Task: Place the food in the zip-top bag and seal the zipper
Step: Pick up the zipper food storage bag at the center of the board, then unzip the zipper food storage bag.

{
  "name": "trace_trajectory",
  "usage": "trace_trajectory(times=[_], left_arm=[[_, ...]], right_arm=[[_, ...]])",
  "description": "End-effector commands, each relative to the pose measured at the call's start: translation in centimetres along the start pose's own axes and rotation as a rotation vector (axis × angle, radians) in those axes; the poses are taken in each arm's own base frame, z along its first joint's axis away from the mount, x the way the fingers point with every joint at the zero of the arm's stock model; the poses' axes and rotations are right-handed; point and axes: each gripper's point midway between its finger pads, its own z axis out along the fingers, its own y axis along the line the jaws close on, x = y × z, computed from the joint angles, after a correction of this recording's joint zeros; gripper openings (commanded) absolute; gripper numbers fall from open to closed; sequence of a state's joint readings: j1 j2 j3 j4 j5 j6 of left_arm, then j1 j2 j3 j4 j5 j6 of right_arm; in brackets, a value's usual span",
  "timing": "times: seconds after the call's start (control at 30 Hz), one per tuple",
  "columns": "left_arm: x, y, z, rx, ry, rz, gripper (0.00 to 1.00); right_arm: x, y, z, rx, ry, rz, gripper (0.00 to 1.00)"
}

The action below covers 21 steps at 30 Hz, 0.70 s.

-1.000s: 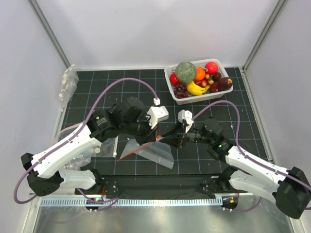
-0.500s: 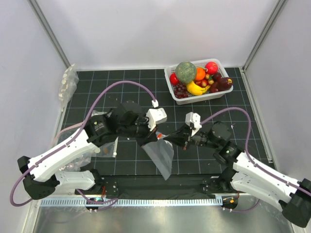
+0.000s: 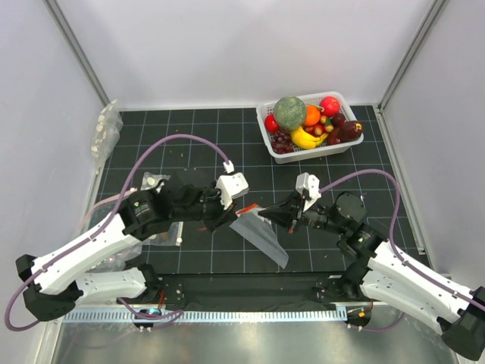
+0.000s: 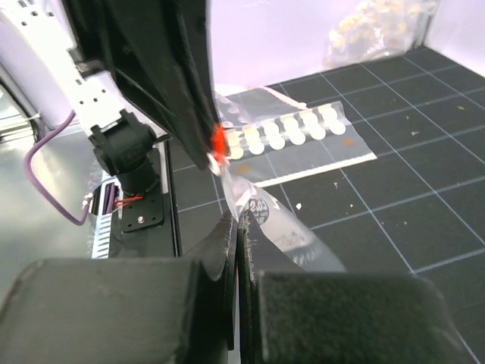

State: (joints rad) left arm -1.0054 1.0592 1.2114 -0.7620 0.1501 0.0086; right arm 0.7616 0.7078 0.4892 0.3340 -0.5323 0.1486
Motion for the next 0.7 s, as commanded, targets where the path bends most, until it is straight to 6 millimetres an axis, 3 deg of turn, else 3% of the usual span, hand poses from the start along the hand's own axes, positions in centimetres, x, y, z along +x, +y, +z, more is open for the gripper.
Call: trace_trajectory(times=[0.0, 0.07, 0.13, 0.2, 0.23, 0.27, 0.43, 0.67], left_arm=[[-0.6, 0.7, -0.8, -0.041, -0.049, 0.008, 0.00], [-0.3, 0.7, -0.4, -0.035, -0.033, 0.003, 0.00], [-0.1, 0.7, 0.0, -0.037, -0.016, -0.002, 0.00], [0.0, 0.8, 0.1, -0.041, -0.010, -0.005, 0.00], [0.1, 0.9, 0.2, -0.042, -0.004, -0.006, 0.00], [0.2, 0.9, 0.2, -0.042, -0.001, -0.008, 0.00], [0.5, 1.1, 0.5, -0.043, 0.012, -0.013, 0.00], [0.9, 1.2, 1.0, -0.044, 0.041, -0.019, 0.00]], right_arm=[[-3.5, -1.0, -0.2, 0.080, -0.101, -0.027, 0.01], [-4.9, -1.5, -1.5, 0.152, -0.166, -0.048, 0.01], [-5.7, -3.8, -3.1, 0.317, -0.224, -0.047, 0.01], [-6.6, -4.9, -5.3, 0.432, -0.271, -0.054, 0.01], [-7.1, -6.7, -6.8, 0.562, -0.305, -0.051, 0.01], [-7.7, -6.8, -8.1, 0.602, -0.343, -0.054, 0.01], [-8.1, -9.8, -13.8, 0.913, -0.435, -0.024, 0.01], [-7.8, -11.0, -16.7, 1.065, -0.475, 0.002, 0.01]])
